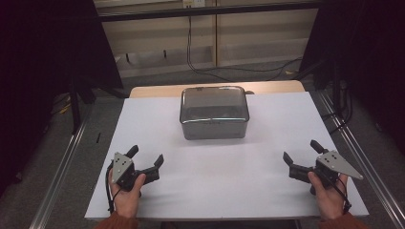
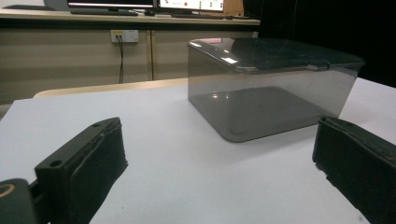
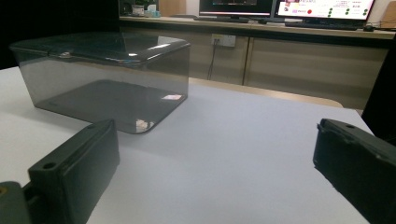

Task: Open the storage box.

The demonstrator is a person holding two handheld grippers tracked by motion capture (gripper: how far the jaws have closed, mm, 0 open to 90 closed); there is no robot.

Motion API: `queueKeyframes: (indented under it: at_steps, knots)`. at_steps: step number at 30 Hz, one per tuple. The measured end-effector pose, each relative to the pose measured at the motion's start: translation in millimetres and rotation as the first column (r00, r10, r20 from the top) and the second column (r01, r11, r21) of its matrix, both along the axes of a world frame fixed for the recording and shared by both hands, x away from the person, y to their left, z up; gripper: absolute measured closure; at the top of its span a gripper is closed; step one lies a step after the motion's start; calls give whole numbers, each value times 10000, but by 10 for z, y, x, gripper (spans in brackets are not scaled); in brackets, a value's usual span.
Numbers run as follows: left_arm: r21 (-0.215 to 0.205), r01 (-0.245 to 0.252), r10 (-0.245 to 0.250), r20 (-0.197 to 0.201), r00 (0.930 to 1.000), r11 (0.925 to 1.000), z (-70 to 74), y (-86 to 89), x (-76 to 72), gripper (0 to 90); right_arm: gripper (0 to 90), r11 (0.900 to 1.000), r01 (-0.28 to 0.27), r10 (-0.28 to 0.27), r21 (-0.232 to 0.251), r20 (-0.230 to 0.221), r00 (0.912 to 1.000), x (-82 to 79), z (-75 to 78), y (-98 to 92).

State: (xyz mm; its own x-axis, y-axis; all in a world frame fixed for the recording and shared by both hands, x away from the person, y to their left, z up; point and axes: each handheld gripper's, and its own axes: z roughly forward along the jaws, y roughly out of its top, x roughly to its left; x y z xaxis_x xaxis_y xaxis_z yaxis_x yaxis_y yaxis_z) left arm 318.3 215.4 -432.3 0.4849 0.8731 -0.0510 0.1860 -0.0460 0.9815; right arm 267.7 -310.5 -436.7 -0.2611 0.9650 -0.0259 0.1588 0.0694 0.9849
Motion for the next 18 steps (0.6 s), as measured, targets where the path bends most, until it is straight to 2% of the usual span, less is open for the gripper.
queueKeyframes:
  at_steps: [10,12,18]
  knots:
    - [-152,-93,95,140,9999,9998,7,2,-5,26,2,9999,-103,105,56,-240,9997,24,-23,17]
    - [-243,-123,126,120,9998,9996,4,3,-3,26,3,9998,-158,162,157,-209,9997,39,-27,23]
    - [-175,-129,128,-69,9999,9998,-19,-1,3,26,3,9992,-381,385,151,-225,9990,81,-35,83]
